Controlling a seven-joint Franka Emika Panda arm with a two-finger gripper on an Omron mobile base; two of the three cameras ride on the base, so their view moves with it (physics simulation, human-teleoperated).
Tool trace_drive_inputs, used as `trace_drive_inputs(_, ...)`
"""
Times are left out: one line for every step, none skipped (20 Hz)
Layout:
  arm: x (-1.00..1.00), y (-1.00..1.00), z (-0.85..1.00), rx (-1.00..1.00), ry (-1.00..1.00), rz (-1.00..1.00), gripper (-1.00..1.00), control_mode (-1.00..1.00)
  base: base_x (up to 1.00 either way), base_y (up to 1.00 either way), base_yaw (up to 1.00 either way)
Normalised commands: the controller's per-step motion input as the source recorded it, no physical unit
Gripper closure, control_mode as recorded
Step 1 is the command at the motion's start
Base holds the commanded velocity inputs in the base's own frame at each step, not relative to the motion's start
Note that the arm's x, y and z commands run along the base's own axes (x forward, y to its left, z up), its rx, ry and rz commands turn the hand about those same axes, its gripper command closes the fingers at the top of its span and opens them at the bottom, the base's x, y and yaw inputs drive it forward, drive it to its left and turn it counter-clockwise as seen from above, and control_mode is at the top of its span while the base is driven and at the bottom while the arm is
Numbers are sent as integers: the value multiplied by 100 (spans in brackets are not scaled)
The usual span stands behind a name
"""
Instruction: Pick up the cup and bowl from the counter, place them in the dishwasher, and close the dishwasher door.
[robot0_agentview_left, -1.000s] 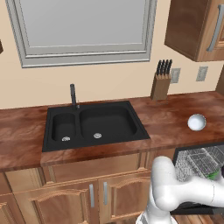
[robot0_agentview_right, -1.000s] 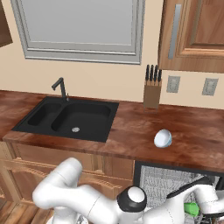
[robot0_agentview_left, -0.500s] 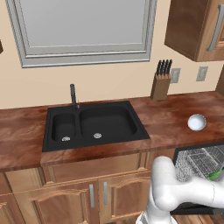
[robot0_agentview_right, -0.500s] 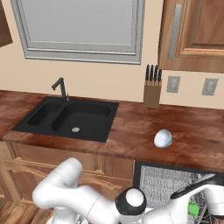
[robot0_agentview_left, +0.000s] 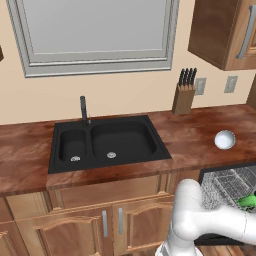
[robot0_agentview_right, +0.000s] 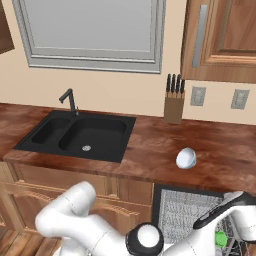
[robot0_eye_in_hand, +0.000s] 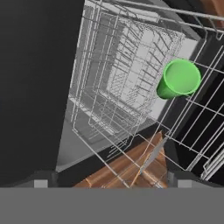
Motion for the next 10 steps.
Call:
trace_drive_inputs(0, 74, 51, 0, -1, 0, -100, -100, 0, 0, 0)
trace_drive_inputs(0, 72, 53, 0, -2, 0, -100, -100, 0, 0, 0)
trace_drive_inputs(0, 67, 53, 0, -2, 0, -100, -100, 0, 0, 0)
trace_drive_inputs(0, 64, 53, 0, -2, 0, -100, -100, 0, 0, 0)
trace_drive_inputs(0, 62, 54, 0, -3, 0, -100, -100, 0, 0, 0)
trace_drive_inputs(0, 57, 57, 0, -4, 0, -100, -100, 0, 0, 0)
trace_drive_inputs(0, 53, 54, 0, -3, 0, -100, -100, 0, 0, 0)
trace_drive_inputs(0, 48, 49, 0, -3, 0, -100, -100, 0, 0, 0)
trace_drive_inputs(0, 47, 49, 0, -3, 0, -100, -100, 0, 0, 0)
trace_drive_inputs(0, 43, 47, 0, -3, 0, -100, -100, 0, 0, 0)
